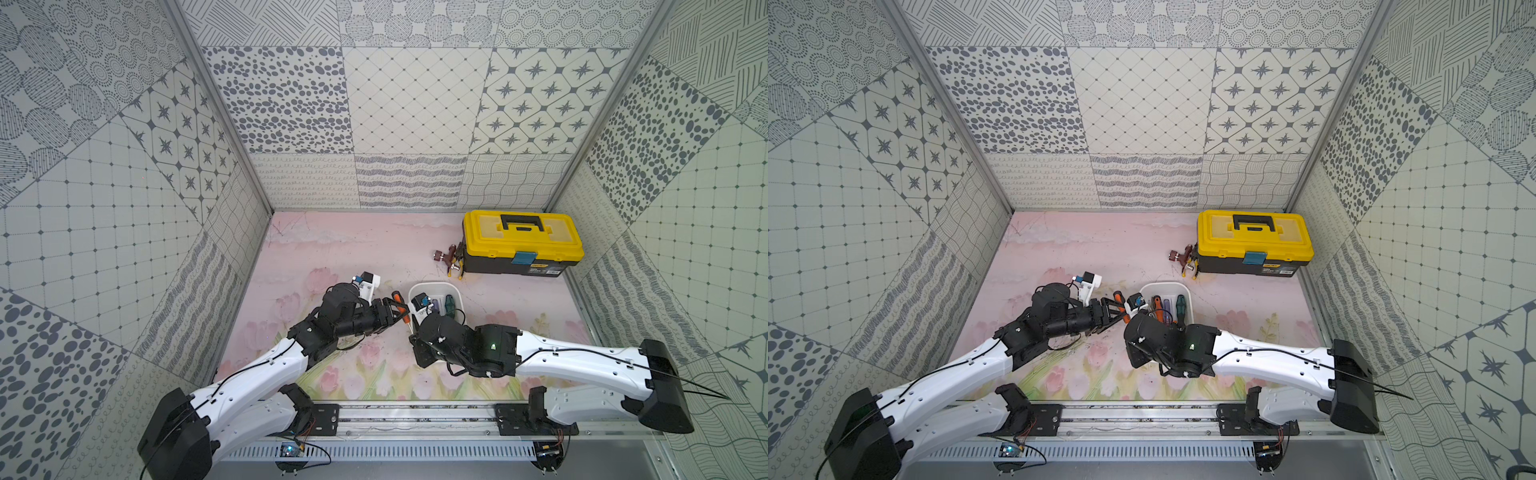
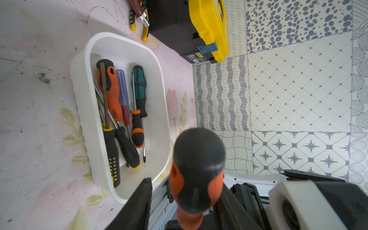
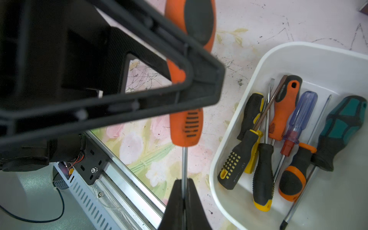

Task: Put the screwdriver on the desktop into the storage box
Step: Pick up the screwdriver from the center of the board.

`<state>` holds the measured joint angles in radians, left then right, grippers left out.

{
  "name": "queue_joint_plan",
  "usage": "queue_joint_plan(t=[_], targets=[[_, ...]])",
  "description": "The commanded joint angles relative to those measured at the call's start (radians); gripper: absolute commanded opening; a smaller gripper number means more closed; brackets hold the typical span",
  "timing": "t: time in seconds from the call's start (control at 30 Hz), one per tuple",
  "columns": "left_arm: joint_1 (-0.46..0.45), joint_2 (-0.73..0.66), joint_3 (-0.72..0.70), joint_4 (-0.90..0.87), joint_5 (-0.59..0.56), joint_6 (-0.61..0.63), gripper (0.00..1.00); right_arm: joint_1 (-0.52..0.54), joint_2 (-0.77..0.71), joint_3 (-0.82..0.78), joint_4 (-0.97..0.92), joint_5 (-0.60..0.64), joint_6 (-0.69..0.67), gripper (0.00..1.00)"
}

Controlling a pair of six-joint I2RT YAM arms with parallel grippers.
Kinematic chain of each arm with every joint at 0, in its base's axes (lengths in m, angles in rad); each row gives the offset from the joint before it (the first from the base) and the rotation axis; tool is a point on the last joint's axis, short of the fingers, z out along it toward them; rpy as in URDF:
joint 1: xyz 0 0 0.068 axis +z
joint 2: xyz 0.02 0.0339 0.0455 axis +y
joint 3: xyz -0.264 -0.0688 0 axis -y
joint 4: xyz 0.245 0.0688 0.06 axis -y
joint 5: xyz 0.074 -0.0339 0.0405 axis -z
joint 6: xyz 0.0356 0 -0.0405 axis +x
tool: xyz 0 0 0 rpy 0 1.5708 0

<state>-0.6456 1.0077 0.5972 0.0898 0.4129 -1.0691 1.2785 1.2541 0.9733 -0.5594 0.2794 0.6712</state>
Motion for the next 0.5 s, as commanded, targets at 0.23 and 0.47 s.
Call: queue_joint_plan(t=[0.23,0.47], targets=[[-0.005,0.042,0.042,-0.142,-0.084,0.096,0.2,0.028,0.002,0.042,-0.005,0.053,-0.034,0.0],[-0.005,0.039,0.033,-0.131,-0.095,0.089,0.0,0.028,-0.027,0.025,-0.002,0.066,-0.025,0.0]])
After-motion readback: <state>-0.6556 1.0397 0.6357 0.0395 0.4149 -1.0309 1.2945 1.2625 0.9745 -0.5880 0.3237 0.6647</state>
